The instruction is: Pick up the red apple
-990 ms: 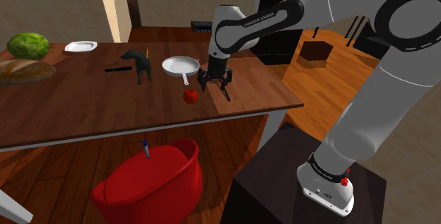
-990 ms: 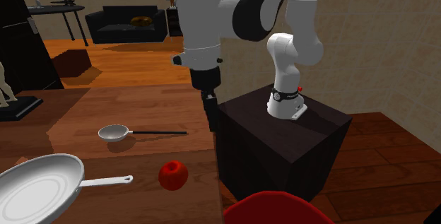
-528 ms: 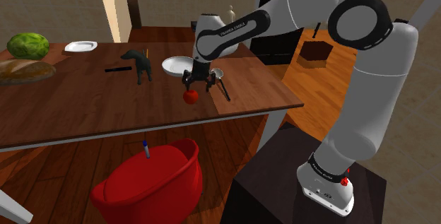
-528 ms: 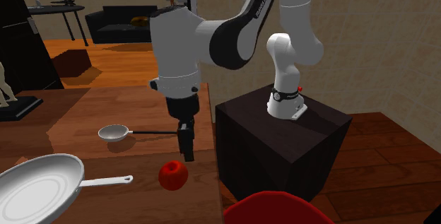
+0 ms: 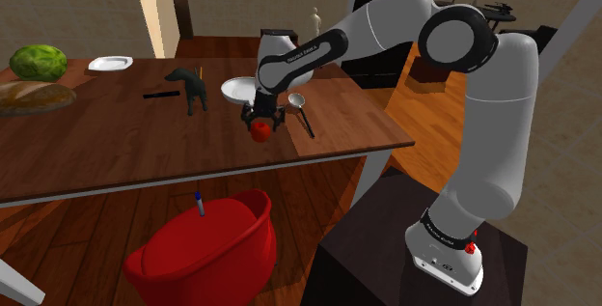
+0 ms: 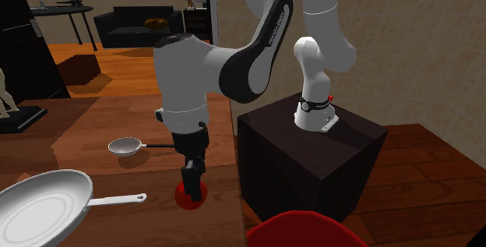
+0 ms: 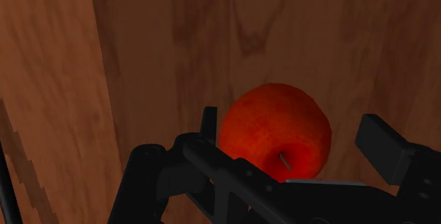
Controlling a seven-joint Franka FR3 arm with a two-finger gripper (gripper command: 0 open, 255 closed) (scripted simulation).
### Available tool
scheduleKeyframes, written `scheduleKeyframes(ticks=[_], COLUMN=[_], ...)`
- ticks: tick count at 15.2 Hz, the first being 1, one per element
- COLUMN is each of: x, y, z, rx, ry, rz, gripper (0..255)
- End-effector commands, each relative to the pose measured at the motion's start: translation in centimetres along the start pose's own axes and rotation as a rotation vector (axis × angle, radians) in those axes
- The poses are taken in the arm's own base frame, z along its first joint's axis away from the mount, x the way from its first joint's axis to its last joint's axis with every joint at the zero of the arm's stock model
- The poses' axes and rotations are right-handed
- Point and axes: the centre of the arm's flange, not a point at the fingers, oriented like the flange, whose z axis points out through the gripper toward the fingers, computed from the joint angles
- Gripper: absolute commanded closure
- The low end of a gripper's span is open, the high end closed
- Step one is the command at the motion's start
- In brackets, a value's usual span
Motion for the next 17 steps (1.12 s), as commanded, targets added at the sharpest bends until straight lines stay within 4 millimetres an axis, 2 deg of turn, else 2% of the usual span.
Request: scheduleKeyframes(ticks=[1,3,4,13,17], x=[-0.1,0.0,0.0,0.0,-0.1], y=[0.2,0.2,0.2,0.2,-0.1], z=[1.0,1.3,1.3,1.3,-0.8], rx=[0.000,0.000,0.000,0.000,0.000], ry=[0.000,0.000,0.000,0.000,0.000], rz=[0.000,0.000,0.000,0.000,0.000], gripper=[0,0,255,255,255])
